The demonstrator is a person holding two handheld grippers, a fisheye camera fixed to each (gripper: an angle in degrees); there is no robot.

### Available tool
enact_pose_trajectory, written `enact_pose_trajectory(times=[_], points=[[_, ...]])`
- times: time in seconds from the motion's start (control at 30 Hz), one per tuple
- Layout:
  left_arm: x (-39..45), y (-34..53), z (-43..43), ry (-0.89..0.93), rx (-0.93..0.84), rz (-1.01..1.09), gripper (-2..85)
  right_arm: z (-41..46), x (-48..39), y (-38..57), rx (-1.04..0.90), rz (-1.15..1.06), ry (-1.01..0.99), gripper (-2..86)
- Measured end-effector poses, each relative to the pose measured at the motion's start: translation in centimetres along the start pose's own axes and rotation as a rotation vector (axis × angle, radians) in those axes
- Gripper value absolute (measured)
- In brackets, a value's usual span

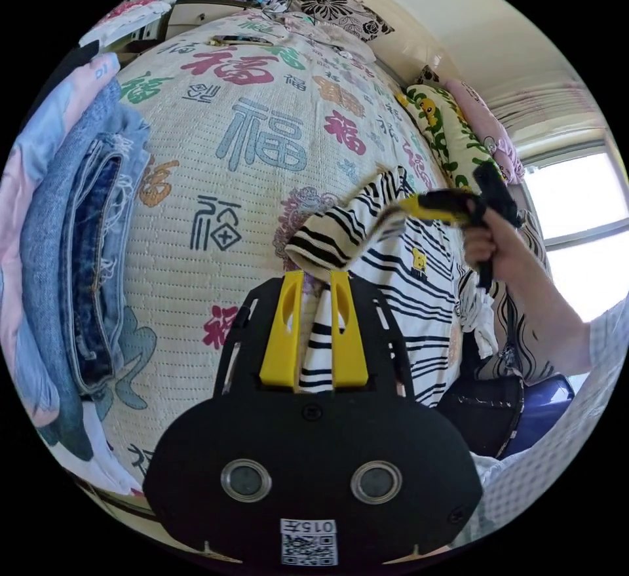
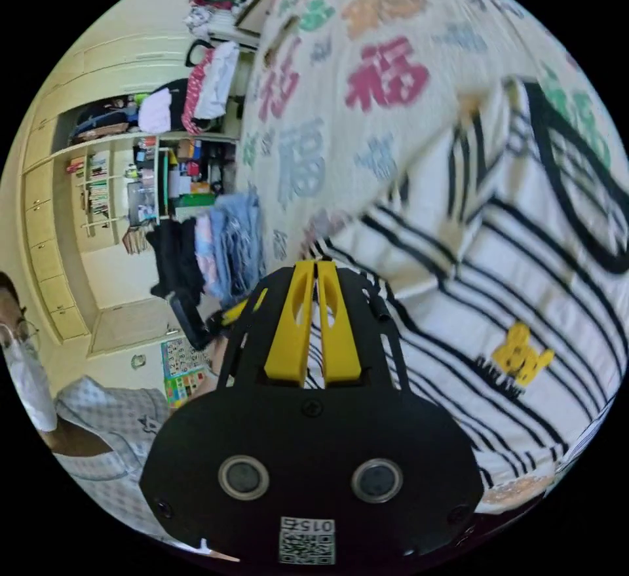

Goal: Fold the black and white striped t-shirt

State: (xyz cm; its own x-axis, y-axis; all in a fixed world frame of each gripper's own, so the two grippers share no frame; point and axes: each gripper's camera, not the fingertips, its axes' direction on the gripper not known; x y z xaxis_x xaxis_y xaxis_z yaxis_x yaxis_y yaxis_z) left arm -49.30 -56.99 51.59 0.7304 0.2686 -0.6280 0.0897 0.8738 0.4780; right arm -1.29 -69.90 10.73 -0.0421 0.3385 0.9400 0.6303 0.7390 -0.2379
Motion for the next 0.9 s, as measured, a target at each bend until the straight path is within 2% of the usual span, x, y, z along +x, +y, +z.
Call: enact_pose_trajectory(times=[0.13, 0.33, 0.5, 0.73, 0.9], points=[[-1.2, -2.2, -2.1, -0.026, 0.014, -0.004, 8.7, 1.9, -2.4, -7.3, 0.033, -0.099, 0.026, -0.1], [-4.6, -7.1, -5.6, -0.022, 0.144, -0.141, 9.6, 9.2, -3.3, -13.2, -0.163, -0.154, 0.164, -0.1], [-7.0, -9.3, -8.5, 0.059, 0.195, -0.242, 2.1, 11.1, -1.3, -13.4, -0.180, -0.107, 0.201, -0.1], [-4.0, -5.8, -16.8, -0.148, 0.291, -0.160, 0.4, 14.3, 0.3, -13.3, -0.199, -0.140, 0.163, 0.2], [-3.2, -5.8, -17.1, -0.220, 0.237, -0.143, 0.6, 16.8, 0.4, -12.1, -0.229, -0.206, 0.363, 2.3]])
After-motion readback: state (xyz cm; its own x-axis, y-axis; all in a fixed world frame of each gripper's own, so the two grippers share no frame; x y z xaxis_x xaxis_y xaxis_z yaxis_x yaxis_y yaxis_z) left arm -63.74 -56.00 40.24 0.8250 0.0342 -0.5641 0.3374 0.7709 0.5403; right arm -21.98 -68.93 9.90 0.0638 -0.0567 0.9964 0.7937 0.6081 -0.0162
